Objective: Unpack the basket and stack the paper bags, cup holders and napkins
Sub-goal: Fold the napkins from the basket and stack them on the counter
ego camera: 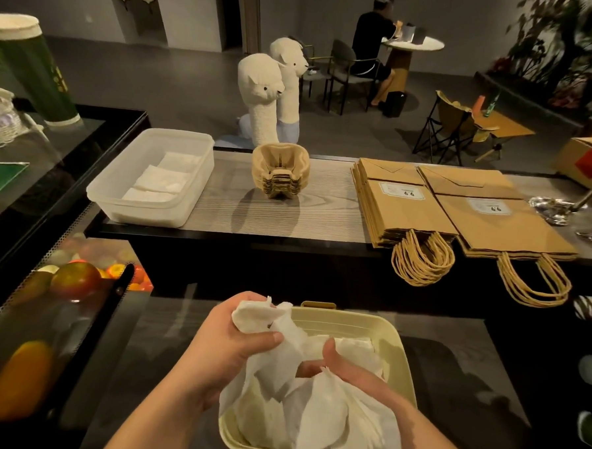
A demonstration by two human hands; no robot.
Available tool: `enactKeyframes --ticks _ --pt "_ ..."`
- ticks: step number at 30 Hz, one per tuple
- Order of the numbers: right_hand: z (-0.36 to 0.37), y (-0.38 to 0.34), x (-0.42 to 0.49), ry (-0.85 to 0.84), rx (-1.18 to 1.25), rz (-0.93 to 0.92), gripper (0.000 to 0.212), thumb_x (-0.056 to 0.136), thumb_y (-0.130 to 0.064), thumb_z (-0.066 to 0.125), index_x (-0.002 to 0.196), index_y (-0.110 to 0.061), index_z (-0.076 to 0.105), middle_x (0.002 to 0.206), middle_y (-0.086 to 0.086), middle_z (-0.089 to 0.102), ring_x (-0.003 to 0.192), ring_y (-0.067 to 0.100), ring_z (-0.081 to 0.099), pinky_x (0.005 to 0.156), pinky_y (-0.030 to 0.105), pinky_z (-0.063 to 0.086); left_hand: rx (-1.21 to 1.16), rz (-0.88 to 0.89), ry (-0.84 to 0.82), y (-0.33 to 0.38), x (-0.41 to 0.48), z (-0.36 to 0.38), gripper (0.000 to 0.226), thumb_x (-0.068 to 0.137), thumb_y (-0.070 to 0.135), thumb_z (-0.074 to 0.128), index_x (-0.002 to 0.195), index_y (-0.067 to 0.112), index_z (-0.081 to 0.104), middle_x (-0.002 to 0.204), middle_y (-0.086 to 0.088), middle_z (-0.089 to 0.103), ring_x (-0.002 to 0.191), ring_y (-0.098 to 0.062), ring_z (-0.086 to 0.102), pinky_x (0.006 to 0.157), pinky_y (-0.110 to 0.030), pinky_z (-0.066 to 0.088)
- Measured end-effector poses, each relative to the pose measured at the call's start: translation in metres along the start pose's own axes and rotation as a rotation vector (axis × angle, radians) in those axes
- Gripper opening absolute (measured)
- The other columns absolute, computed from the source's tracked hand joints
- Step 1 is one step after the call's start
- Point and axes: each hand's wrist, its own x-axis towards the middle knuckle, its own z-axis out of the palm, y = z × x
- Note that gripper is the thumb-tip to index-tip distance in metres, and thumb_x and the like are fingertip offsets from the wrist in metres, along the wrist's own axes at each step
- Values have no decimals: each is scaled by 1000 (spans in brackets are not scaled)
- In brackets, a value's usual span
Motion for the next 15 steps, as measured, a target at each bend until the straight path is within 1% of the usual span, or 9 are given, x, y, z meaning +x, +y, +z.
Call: enactKeyframes --ticks 2,5,6,8,9,11,12,13,15 --pt "2 2 -3 -11 82 -41 71 80 -68 48 121 -14 71 122 4 74 113 20 71 86 27 56 -26 -13 13 1 -2 0 30 74 8 84 100 14 69 93 -12 73 88 -30 74 71 -34 58" --pt "3 -1 -1 -64 285 -92 71 71 -61 81 123 -13 74 132 14 68 122 31 65 96 39 55 -52 -65 40 -2 -4 -1 27 79 8 82 102 10 69 96 -16 73 91 -35 73 74 -39 60" --pt "4 -1 0 -67 312 -80 69 69 -58 86 120 -13 76 130 17 68 121 33 66 100 43 53 -64 -75 51 -2 -5 0 27 79 10 82 102 10 69 97 -17 73 93 -36 73 76 -42 60" --pt "7 -4 1 -9 274 -58 48 80 -53 78 109 -14 80 123 17 72 115 34 69 107 48 48 -81 -83 60 -4 -8 1 27 77 15 82 102 11 70 98 -16 75 93 -36 74 78 -45 60" --pt "10 -6 0 23 246 -38 41 87 -48 73 107 -13 81 119 18 73 112 35 70 107 49 49 -92 -91 66 -5 -9 2 25 81 13 82 103 11 71 98 -15 76 94 -34 74 80 -46 60" --pt "17 -9 -3 105 206 -41 38 91 -36 71 113 -6 76 113 20 74 106 38 72 100 49 54 -90 -111 90 -7 -14 6 17 90 4 74 105 11 71 97 -11 77 92 -29 76 77 -43 61" --pt "18 -10 -3 157 162 -81 39 90 -33 73 110 0 72 110 20 75 101 39 73 93 47 57 -73 -116 100 -9 -16 7 15 92 3 70 104 12 72 95 -9 78 89 -26 76 73 -39 60" --pt "19 -11 -3 211 119 -134 38 89 -32 74 102 4 67 104 19 74 92 38 73 83 41 59 -61 -123 105 -12 -18 8 15 93 3 69 103 13 73 93 -8 78 88 -25 76 70 -35 58" --pt "20 -15 -5 284 51 -227 28 88 -29 75 91 -5 62 89 19 66 75 31 66 62 31 56 -60 -146 109 -16 -21 8 16 93 6 70 102 18 74 94 -7 78 89 -25 76 70 -36 58"
